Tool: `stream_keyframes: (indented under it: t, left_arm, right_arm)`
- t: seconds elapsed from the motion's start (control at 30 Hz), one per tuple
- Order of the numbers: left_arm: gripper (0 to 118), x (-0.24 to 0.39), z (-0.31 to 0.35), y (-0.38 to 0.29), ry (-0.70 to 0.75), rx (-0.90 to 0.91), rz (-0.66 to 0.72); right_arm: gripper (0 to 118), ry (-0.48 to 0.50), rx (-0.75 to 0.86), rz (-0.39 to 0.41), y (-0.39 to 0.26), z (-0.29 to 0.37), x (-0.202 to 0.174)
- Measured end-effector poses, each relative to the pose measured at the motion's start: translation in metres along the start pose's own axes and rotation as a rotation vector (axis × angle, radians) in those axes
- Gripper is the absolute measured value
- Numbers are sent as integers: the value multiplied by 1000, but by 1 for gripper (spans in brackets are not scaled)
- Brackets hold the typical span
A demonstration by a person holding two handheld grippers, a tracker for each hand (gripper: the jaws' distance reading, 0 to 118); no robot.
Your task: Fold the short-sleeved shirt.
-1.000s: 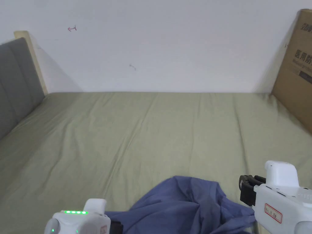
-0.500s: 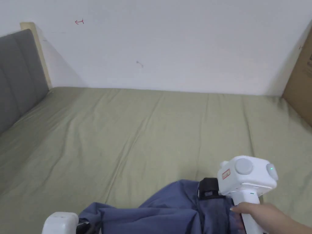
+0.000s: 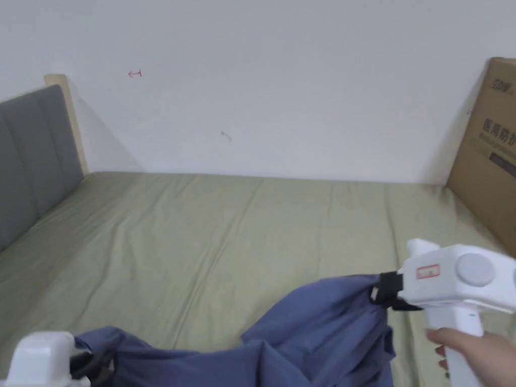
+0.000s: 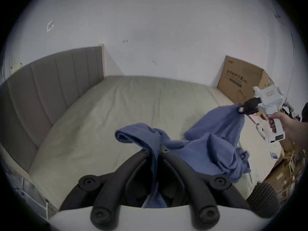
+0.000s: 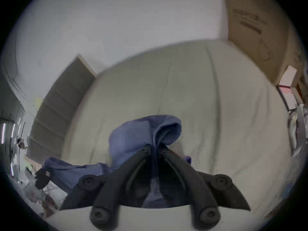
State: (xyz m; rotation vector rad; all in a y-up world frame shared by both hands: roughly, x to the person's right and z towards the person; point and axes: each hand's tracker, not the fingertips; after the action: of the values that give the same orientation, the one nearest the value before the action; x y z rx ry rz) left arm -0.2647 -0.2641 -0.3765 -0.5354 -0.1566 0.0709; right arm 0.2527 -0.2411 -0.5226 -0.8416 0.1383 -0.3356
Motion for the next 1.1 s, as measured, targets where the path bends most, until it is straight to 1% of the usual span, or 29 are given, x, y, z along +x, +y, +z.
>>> stream_keyframes:
  t: [0.1,0.17,0.23,0.3,0.4,0.47,0.53,0.6,0.7,0.77,0.83,0.97,1.1]
  left_arm:
    - [5,-6,18,42,12,89,-9]
    - [5,-5,28,75,9,156,-72]
    - [5,4,36,105,0,188,-104]
    - [5,8,39,137,-49,211,-104]
    - [5,21,36,179,-71,221,-117]
    - [5,31,29,206,-88,227,-143]
    - [5,41,16,227,-89,222,-163]
    - [5,49,-1,246,-86,210,-176]
    - [5,58,-30,266,-85,196,-160]
    - [5,61,-51,274,-81,195,-114]
    - [5,62,-76,281,-77,200,-70]
    - [5,62,-117,282,-55,230,0]
    - [5,60,-149,260,-34,224,16]
  right_arm:
    - [6,-16,109,53,19,71,7]
    - [6,-24,174,48,31,117,10]
    - [6,-18,222,45,43,155,12]
    - [6,-28,275,48,56,188,8]
    - [6,-65,351,84,78,225,0]
    - [6,-122,395,103,96,240,-9]
    - [6,-166,420,122,118,244,-14]
    - [6,-186,453,139,139,244,-18]
    - [6,-202,493,106,174,233,-17]
    - [6,-194,519,84,191,223,-16]
    - [6,-207,541,78,205,205,-12]
    - [6,-227,560,81,217,163,-5]
    - [6,-241,577,94,195,115,11]
